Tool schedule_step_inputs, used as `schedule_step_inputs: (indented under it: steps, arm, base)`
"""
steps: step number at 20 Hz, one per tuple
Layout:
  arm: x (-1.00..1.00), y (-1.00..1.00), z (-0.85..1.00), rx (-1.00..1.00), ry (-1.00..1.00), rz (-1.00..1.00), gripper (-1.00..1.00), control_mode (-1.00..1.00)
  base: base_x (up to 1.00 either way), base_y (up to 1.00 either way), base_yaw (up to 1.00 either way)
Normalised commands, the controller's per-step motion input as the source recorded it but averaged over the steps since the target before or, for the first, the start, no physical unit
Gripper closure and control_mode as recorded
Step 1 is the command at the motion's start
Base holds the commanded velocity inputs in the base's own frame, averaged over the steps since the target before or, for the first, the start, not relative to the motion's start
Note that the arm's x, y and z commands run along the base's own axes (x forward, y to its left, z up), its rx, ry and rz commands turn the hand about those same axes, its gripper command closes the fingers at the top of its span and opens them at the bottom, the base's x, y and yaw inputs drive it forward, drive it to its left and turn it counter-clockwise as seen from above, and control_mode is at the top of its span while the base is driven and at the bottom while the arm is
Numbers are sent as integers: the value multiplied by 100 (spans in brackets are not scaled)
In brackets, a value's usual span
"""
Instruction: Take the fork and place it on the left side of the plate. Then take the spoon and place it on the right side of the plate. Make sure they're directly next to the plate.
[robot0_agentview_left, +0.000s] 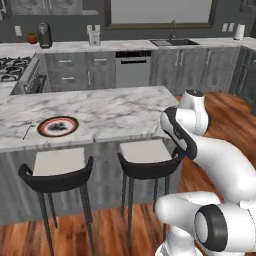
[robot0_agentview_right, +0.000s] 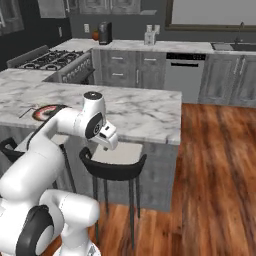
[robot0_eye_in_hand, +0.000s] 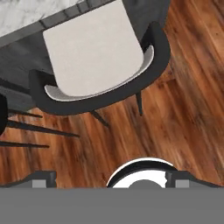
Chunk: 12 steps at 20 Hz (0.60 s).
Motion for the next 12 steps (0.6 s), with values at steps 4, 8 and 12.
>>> schedule_step_inputs:
  steps: [4,8,12]
  arm:
    - [0,0,0,0,0,0,-100,100]
    - [0,0,0,0,0,0,-100,100]
    - [0,0,0,0,0,0,-100,100]
  base:
    - [66,-100,0]
    - [83,-100,6]
    - [85,-100,5]
